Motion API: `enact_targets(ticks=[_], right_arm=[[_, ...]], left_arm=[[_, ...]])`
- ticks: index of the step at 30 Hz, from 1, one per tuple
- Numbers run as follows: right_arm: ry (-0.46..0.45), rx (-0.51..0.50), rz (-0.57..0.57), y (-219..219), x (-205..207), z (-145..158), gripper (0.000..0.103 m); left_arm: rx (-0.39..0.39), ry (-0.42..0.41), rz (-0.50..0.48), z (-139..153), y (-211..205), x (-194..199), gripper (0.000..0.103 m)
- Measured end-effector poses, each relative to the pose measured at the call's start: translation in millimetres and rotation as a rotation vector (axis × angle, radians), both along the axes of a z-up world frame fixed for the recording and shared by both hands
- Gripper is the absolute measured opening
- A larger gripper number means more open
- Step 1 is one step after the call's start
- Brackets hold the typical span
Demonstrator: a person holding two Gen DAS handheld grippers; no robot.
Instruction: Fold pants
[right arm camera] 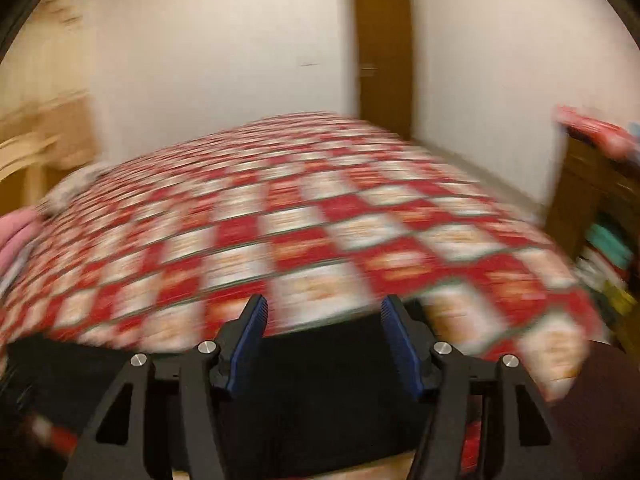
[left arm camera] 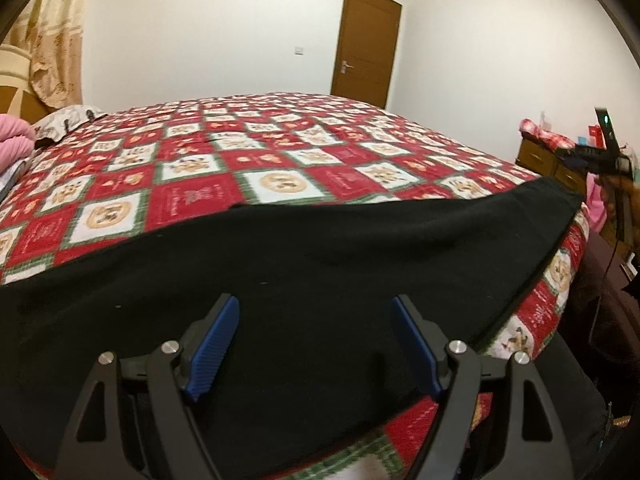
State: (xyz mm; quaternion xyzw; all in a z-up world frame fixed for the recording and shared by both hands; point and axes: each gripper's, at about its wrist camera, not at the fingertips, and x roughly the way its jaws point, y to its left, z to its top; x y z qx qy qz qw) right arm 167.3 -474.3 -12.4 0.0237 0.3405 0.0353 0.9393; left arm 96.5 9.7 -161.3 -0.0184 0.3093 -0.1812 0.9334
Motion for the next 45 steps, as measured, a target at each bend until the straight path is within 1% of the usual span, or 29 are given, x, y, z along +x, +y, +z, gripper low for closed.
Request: enact_targets(ticks=[2,3,4,6,7,8,9,10,12,14,15,17,20,22,23,25,26,27,28,29,31,32,33,35,38,41,42,45], right_arm=[[0.042,0.02,0.135,38.2,-6.7,-12.6,0.061],[0.078,0.006,0.21,65.5,-11.5,-26.2,0.061],[0.101,-0.006,0.243,78.7,-13.8,-35.0,0.061],[0.178,-0.045,0.317,111.3,-21.8,-63.3,0.061],[0.215,-0.059,0.335,120.2,-25.5,-75.0,0.061],[0.28,-0.077,0.346,127.0,-30.2,-91.4,0.061],[0.316,-0.078,0.347,126.8,-32.3,-100.5,0.061],[0.333,-0.088,0.35,127.3,-37.3,-105.7,0.061],[0.331,-0.118,0.362,126.1,-49.6,-106.0,0.061],[0.353,-0.069,0.344,119.4,-51.4,-98.6,0.061],[0.352,-0.05,0.333,118.0,-51.0,-93.9,0.061],[0.302,-0.022,0.319,121.7,-52.2,-82.6,0.061],[0.237,0.013,0.331,135.0,-52.3,-76.4,0.061],[0.248,0.072,0.39,154.0,-51.9,-80.6,0.061],[0.262,0.08,0.423,164.7,-52.6,-86.1,0.061],[0.295,0.065,0.474,181.6,-56.1,-98.9,0.061],[0.348,0.024,0.491,190.9,-57.7,-111.6,0.061],[0.371,-0.022,0.492,196.4,-62.0,-120.5,0.061],[0.346,-0.055,0.503,199.5,-69.7,-120.3,0.061],[0.359,-0.064,0.52,201.7,-73.4,-119.1,0.061],[0.371,-0.027,0.53,199.9,-75.2,-113.6,0.061],[0.354,0.009,0.525,197.0,-74.6,-108.9,0.061],[0.317,0.03,0.511,193.9,-74.2,-103.7,0.061],[0.249,0.019,0.472,192.6,-71.3,-96.4,0.061],[0.199,0.026,0.435,196.5,-65.4,-92.5,0.061],[0.158,-0.043,0.369,212.6,-53.9,-94.6,0.061],[0.154,-0.065,0.362,216.6,-51.7,-96.4,0.061],[0.168,-0.131,0.36,231.5,-48.8,-106.7,0.061]], left_arm=[[-0.008,0.002,-0.018,-0.1,-4.6,-2.6,0.081],[-0.007,0.002,-0.026,-0.6,-6.4,-3.5,0.081],[-0.004,0.005,-0.033,-1.7,-8.5,-4.6,0.081],[0.007,0.018,-0.046,-5.6,-11.9,-6.0,0.081],[0.01,0.023,-0.049,-7.4,-12.7,-6.9,0.081],[0.01,0.025,-0.051,-8.4,-13.0,-7.9,0.081],[0.007,0.026,-0.052,-9.1,-12.5,-8.6,0.081],[0.001,0.028,-0.054,-10.1,-11.5,-9.6,0.081],[-0.003,0.035,-0.051,-12.5,-11.0,-10.8,0.081],[-0.009,0.034,-0.049,-13.3,-10.6,-12.2,0.081],[-0.011,0.033,-0.048,-12.7,-10.8,-12.5,0.081],[-0.02,0.031,-0.047,-10.6,-11.1,-13.6,0.081],[-0.03,0.029,-0.046,-9.8,-10.7,-15.6,0.081],[-0.032,0.033,-0.054,-10.1,-11.7,-18.4,0.081],[-0.029,0.034,-0.056,-10.7,-12.7,-18.9,0.081],[-0.009,0.038,-0.06,-12.4,-15.3,-21.0,0.082],[0.001,0.038,-0.062,-13.3,-16.5,-21.2,0.082],[0.008,0.037,-0.063,-13.7,-17.5,-21.8,0.081],[0.011,0.035,-0.065,-13.4,-18.5,-22.1,0.081],[0.008,0.034,-0.066,-12.9,-18.4,-22.3,0.081],[0.008,0.023,-0.06,-11.1,-18.1,-23.1,0.082],[0.008,0.019,-0.055,-10.6,-17.6,-23.4,0.082],[0.007,0.014,-0.044,-9.4,-16.5,-23.0,0.081],[0.005,0.006,-0.022,-7.5,-14.5,-22.1,0.082],[0.014,0.009,0.021,-5.4,-9.0,-19.7,0.082],[0.01,0.035,0.07,-6.4,-2.8,-15.4,0.082],[0.008,0.047,0.084,-7.6,-0.7,-13.9,0.082],[0.004,0.082,0.109,-11.9,3.2,-10.4,0.082]])
